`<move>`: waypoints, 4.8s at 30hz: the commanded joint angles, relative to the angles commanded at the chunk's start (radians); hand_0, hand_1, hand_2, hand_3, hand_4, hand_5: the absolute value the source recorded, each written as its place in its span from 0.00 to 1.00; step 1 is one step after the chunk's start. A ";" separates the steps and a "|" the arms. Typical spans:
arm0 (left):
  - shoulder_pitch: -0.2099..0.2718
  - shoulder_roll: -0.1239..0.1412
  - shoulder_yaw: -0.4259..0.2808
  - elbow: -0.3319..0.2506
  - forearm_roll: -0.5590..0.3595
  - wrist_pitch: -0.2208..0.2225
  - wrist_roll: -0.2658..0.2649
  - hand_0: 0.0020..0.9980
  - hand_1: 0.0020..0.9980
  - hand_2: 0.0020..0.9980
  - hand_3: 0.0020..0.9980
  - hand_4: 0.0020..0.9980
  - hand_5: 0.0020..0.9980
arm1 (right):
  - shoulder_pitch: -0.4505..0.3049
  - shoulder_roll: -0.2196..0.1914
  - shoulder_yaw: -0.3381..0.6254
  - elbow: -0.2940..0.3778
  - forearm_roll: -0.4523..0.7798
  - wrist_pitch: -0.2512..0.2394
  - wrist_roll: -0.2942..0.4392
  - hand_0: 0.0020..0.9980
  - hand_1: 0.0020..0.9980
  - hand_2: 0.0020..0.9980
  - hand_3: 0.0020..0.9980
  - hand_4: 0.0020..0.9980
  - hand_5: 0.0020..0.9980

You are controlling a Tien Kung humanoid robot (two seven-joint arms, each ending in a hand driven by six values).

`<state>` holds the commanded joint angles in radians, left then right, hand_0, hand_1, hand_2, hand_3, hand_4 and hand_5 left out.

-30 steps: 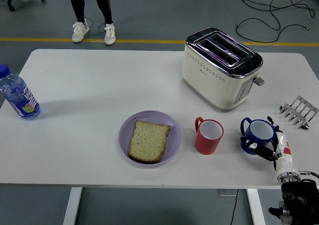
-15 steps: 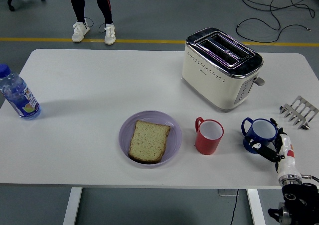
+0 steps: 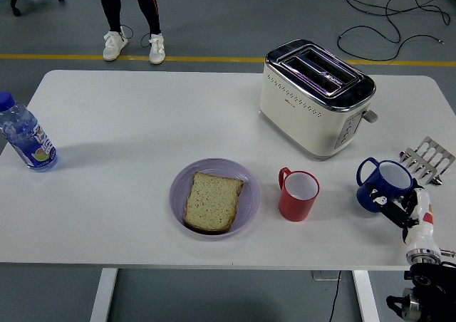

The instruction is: Pick up the cup,pour liquid into bread,place the cup on the desk

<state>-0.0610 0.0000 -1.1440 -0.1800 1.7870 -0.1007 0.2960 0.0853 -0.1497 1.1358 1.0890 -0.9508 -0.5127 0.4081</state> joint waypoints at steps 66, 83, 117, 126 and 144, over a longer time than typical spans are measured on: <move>-0.020 0.000 -0.001 0.000 -0.009 0.002 0.000 0.66 0.69 0.71 0.59 0.31 0.87 | 0.299 -0.253 -0.164 0.690 -0.543 0.056 -0.698 0.33 0.37 0.51 0.55 0.68 0.00; -0.020 0.000 0.002 0.000 -0.017 0.001 0.001 0.66 0.69 0.71 0.59 0.30 0.87 | 0.453 -0.220 -0.347 0.640 -0.681 0.050 -0.684 0.34 0.37 0.51 0.55 0.67 0.00; -0.025 0.000 0.004 0.000 -0.032 -0.001 0.005 0.66 0.69 0.71 0.59 0.31 0.87 | 0.900 -0.235 -0.886 0.339 -1.161 0.076 -0.693 0.41 0.42 0.51 0.56 0.61 0.00; -0.026 0.000 0.013 0.000 -0.041 0.001 0.005 0.66 0.69 0.71 0.59 0.31 0.87 | 0.958 -0.222 -0.984 0.350 -1.234 0.102 -0.725 0.43 0.44 0.52 0.56 0.59 0.00; -0.029 0.000 0.010 0.000 -0.040 0.001 0.005 0.66 0.69 0.71 0.59 0.31 0.87 | 1.055 -0.173 -1.100 0.299 -1.253 0.116 -0.768 0.43 0.44 0.53 0.57 0.56 0.00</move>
<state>-0.0898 0.0000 -1.1343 -0.1800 1.7473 -0.0996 0.3015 1.1402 -0.3227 0.0358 1.3880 -2.2040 -0.3968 -0.3596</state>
